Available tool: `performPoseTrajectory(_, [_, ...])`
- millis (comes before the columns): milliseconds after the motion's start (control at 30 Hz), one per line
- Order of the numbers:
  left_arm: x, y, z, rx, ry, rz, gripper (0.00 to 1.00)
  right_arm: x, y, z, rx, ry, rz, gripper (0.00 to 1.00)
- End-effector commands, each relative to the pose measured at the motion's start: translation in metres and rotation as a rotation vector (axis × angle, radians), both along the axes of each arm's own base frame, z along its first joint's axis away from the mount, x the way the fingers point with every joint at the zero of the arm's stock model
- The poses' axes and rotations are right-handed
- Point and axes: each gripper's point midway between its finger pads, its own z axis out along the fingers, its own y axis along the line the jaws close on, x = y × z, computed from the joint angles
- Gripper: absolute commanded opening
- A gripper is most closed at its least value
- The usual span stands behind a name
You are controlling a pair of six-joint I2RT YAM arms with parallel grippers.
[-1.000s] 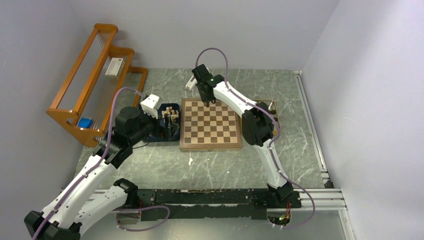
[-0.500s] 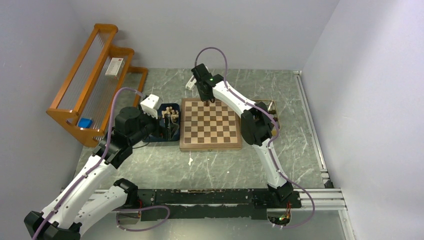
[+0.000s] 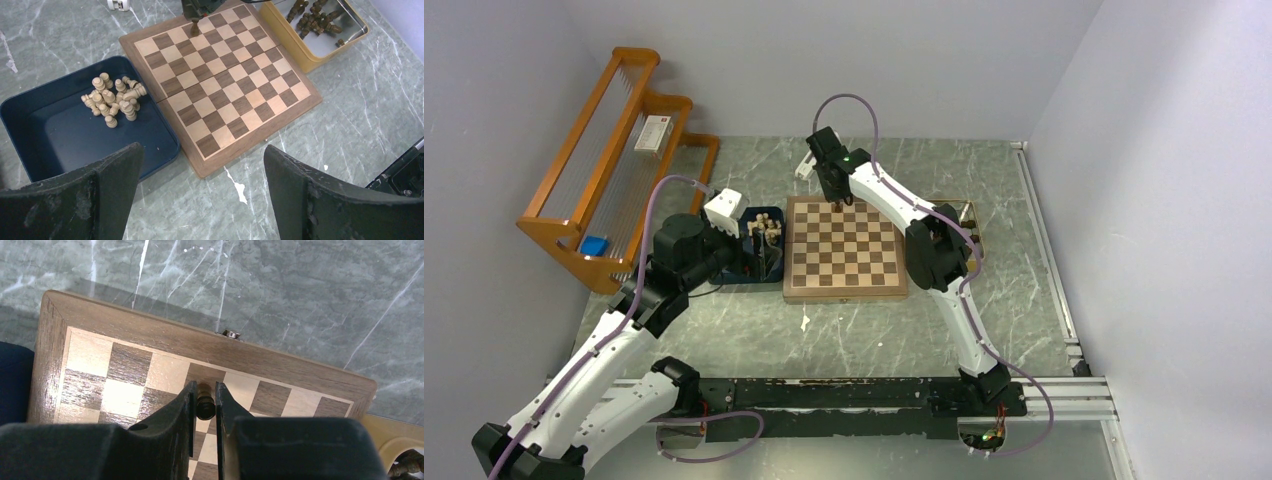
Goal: Set up the chess pieces on the board
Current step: Place the chess piece on the chessboard.
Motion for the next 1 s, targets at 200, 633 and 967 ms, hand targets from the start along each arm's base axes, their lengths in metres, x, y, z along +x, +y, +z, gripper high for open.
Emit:
performPoseTrajectory(200, [-0.001, 0.0, 0.009, -0.006, -0.034, -0.003, 0.95, -0.001, -0.004, -0.021, -0.038, 0.035, -0.006, 0.19])
performPoseTrajectory(633, [0.0, 0.001, 0.009, -0.003, -0.032, 0.005, 0.94, -0.001, -0.005, -0.019, -0.029, 0.025, -0.023, 0.19])
performPoseTrajectory(967, [-0.001, 0.0, 0.01, -0.008, -0.034, -0.004, 0.94, 0.001, -0.008, -0.002, -0.011, -0.027, -0.039, 0.18])
